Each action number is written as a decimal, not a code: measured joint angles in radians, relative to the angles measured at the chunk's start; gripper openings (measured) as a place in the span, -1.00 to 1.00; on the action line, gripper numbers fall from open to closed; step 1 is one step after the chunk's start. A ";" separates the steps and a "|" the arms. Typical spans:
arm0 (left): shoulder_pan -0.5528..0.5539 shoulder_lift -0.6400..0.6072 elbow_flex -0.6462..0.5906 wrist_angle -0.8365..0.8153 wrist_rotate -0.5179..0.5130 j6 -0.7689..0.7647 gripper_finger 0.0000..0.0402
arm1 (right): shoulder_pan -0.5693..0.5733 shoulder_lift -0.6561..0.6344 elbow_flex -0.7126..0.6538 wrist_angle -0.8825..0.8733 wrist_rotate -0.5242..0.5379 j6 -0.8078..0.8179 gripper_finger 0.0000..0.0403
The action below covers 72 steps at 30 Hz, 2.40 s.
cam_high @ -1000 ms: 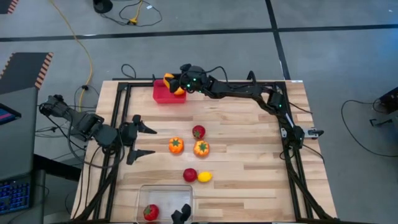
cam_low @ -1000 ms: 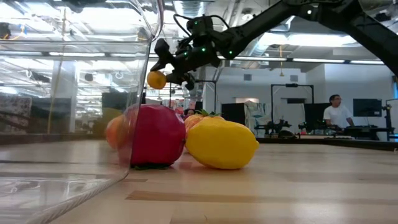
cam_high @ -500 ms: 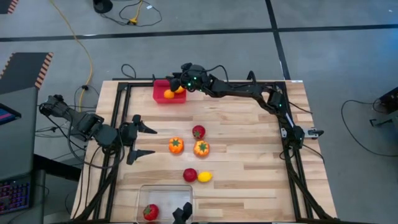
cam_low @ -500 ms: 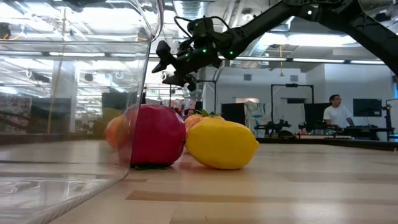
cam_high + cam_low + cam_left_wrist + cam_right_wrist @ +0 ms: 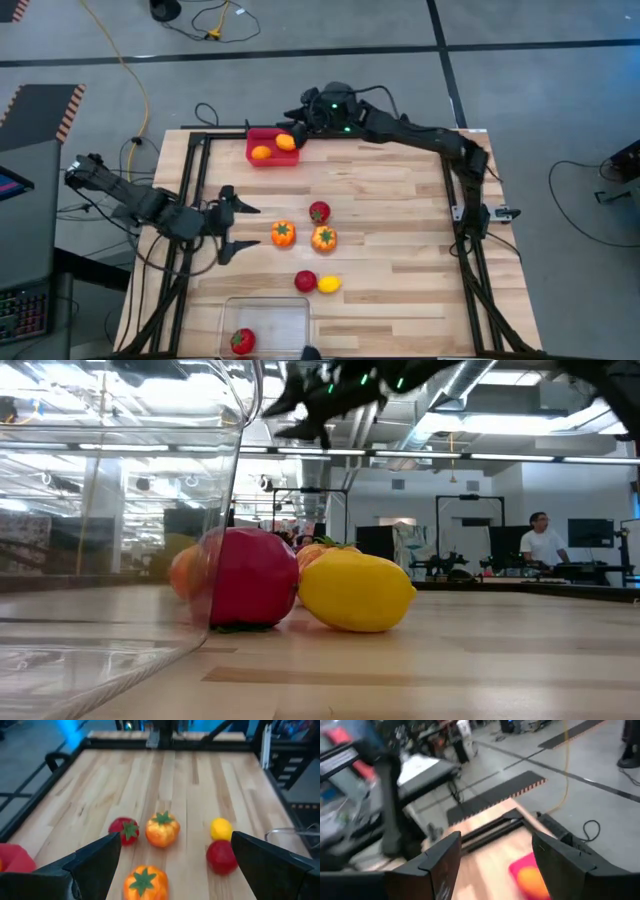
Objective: Sort produce into baskets
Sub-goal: Put the left orange tomato into the transparent bin
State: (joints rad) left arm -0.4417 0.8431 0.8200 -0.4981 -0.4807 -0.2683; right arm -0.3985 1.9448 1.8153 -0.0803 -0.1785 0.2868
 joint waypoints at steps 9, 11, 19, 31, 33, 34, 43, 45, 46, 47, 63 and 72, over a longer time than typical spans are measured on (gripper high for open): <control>0.140 0.148 0.010 0.017 0.067 -0.081 0.82 | 0.147 -0.184 -0.006 -0.401 0.238 -0.180 0.34; 0.172 0.172 0.018 0.013 0.067 -0.103 0.82 | 0.181 -0.206 -0.007 -0.485 0.277 -0.183 0.34; 0.258 0.206 0.035 0.018 0.142 -0.168 0.82 | 0.315 -0.233 -0.008 -0.749 0.517 -0.183 0.34; 0.294 0.206 0.029 0.021 0.324 -0.190 0.82 | 0.427 -0.355 -0.265 -0.809 0.704 -0.034 0.34; 0.294 0.206 0.024 0.012 0.344 -0.184 0.82 | 0.436 -0.399 -0.343 -0.787 0.704 0.011 0.34; 0.294 0.206 0.022 0.018 0.348 -0.184 0.82 | 0.442 -0.426 -0.385 -0.770 0.705 0.031 0.34; 0.294 0.206 0.006 0.026 0.345 -0.147 0.82 | 0.514 -0.625 -0.682 -0.560 0.704 0.133 0.34; 0.294 0.206 0.006 0.029 0.345 -0.121 0.82 | 0.529 -0.648 -0.719 -0.527 0.704 0.135 0.34; 0.294 0.206 0.006 0.033 0.344 -0.104 0.82 | 0.536 -0.658 -0.736 -0.507 0.705 0.135 0.34; 0.293 0.206 0.006 0.038 0.345 -0.082 0.82 | 0.542 -0.666 -0.752 -0.487 0.705 0.135 0.34; 0.291 0.405 0.007 0.118 0.335 0.016 0.82 | 0.686 -0.645 -0.904 -0.271 0.699 0.159 0.34; 0.299 0.544 0.008 0.109 0.318 0.144 0.82 | 0.733 -0.558 -0.906 -0.212 0.699 0.159 0.34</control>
State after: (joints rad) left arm -0.1429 1.3867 0.8284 -0.3889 -0.1629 -0.1238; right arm 0.3346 1.3867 0.9096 -0.2918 0.5205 0.4454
